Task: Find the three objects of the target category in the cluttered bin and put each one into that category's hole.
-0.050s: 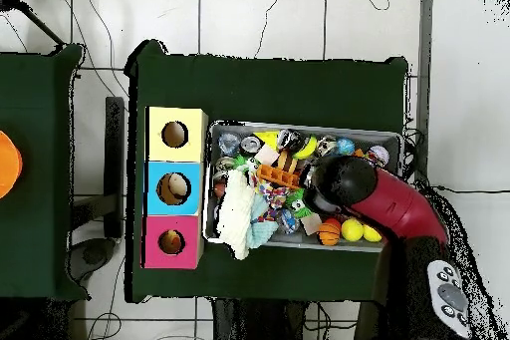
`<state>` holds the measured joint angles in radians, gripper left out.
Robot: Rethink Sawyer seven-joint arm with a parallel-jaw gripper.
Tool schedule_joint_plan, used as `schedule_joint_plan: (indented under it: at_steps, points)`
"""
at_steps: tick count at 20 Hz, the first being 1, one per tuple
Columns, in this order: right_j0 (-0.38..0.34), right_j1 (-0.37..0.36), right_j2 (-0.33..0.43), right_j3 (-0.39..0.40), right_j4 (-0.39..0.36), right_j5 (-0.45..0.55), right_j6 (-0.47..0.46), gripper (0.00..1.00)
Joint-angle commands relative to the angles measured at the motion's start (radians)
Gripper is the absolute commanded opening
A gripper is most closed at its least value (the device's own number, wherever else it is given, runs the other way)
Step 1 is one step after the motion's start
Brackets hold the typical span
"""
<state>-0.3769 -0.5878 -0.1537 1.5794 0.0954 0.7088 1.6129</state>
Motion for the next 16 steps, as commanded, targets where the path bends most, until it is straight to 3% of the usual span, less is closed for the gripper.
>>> schedule_joint_plan:
  at_steps: [1,7,16]
  points:
    - [-0.046,0.075,0.127,-0.118,-0.073,0.057,-0.072,1.00]
    - [-0.079,0.087,0.146,-0.199,-0.118,0.135,-0.118,1.00]
    - [-0.126,0.150,0.210,-0.278,-0.157,0.146,-0.145,1.00]
